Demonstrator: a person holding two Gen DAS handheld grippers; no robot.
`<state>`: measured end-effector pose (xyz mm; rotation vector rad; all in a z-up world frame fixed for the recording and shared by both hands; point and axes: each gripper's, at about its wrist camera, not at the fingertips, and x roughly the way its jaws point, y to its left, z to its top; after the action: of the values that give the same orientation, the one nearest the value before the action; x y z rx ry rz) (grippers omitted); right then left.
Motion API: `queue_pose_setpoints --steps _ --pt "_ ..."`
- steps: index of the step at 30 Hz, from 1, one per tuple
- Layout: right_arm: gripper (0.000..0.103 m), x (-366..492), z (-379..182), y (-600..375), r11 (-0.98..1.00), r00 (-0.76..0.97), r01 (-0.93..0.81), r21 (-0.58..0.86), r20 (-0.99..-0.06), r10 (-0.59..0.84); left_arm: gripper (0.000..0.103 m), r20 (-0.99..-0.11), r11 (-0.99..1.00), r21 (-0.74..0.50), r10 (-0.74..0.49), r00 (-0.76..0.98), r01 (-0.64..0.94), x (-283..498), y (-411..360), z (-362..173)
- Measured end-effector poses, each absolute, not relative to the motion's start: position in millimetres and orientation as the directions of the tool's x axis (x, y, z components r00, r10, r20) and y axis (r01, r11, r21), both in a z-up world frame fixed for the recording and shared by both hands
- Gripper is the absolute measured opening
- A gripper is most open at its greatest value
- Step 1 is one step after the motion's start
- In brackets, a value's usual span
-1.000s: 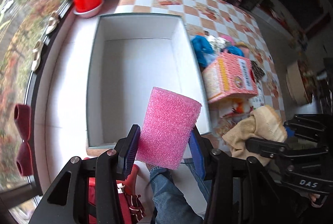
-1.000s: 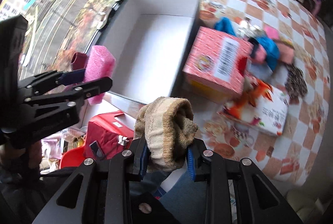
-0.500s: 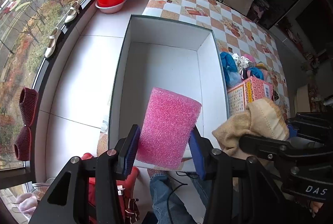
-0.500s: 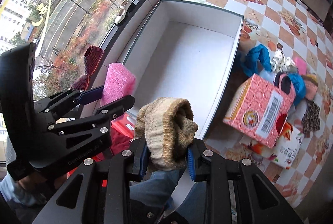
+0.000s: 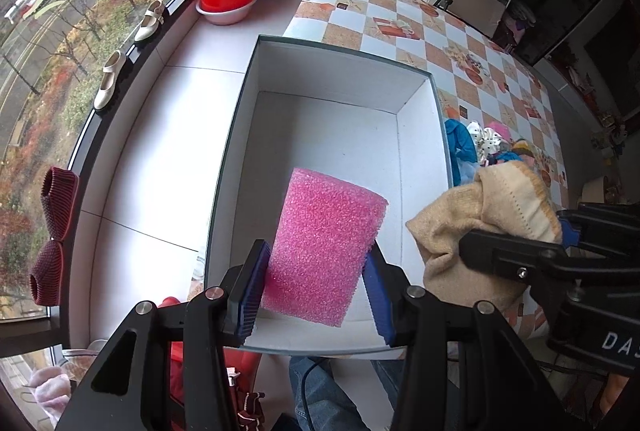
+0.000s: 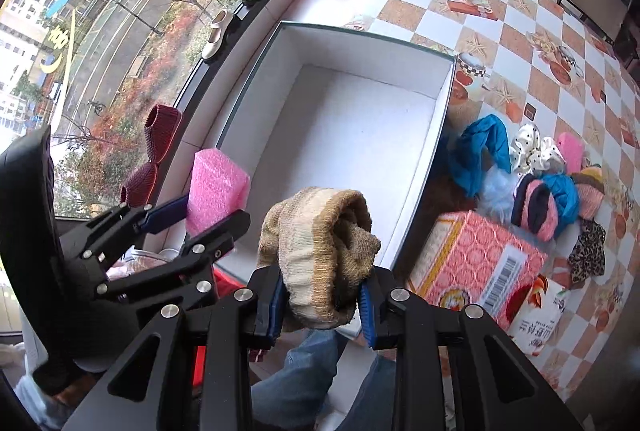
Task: Organize soft objects
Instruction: 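Carry the pink sponge and beige hat in both tools over the white box, then open both tools to drop the sponge and hat into the box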
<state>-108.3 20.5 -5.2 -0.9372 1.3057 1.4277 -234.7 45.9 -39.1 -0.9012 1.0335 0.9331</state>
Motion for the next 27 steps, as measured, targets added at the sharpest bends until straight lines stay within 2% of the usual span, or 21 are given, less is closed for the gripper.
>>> queue_pose_setpoints --steps 27 --pt "0.031 -108.3 -38.9 55.6 0.022 -0.254 -0.966 0.257 -0.963 0.086 0.05 -0.974 0.308 -0.128 0.138 0.177 -0.943 -225.3 62.7 -71.0"
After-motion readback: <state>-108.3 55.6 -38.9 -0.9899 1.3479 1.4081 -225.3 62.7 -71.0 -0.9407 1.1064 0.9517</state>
